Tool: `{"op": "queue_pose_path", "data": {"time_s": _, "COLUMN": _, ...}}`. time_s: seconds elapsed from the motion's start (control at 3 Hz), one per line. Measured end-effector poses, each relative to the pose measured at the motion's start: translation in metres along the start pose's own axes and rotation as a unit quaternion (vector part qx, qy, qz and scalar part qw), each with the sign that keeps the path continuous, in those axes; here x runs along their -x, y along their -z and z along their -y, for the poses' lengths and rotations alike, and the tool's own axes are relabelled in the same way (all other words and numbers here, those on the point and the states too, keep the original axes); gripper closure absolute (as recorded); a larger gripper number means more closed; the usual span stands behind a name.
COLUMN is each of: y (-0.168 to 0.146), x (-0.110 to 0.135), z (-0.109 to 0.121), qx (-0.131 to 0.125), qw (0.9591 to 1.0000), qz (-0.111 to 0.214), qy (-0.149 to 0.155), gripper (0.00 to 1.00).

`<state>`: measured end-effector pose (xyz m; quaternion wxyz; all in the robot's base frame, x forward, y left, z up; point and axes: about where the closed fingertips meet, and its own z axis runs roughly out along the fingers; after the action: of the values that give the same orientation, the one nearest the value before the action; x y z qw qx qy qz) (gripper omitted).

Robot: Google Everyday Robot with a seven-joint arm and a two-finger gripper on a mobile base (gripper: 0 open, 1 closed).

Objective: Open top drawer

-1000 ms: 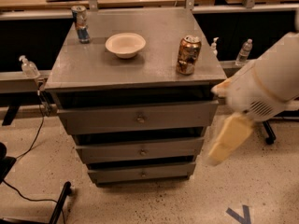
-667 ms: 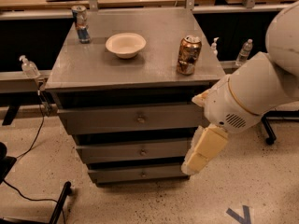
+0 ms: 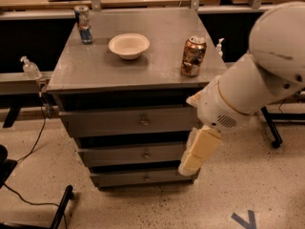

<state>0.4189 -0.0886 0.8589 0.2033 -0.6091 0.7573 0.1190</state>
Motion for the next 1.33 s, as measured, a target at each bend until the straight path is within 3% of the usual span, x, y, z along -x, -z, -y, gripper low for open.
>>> {"op": "queue_pose_path", "data": {"time_s": 0.33, "y": -0.033, "x": 0.007, "z": 0.001, "qx": -0.013, "qw": 0.9967, "qz": -0.031, "qy": 0.074, "gripper": 0.0}}
{"op": "queue_pose_path", "data": {"time_s": 0.67, "y": -0.082, "x": -0.014, "z": 0.011, "qx": -0.052, "qw": 0.9823, "qz": -0.073, "qy": 0.164, "gripper": 0.0}}
{"op": "queue_pose_path", "data": {"time_s": 1.0, "y": -0.09, "x": -0.01, "z": 0.031, "qx": -0.1, "qw": 0.973, "qz": -0.071, "qy": 0.196, "gripper": 0.0}}
{"op": "queue_pose_path", "data": {"time_s": 1.33, "y": -0.09, "x": -0.008, "z": 0.031, "qx": -0.103, "qw": 0.973, "qz": -0.068, "qy": 0.195, "gripper": 0.0}}
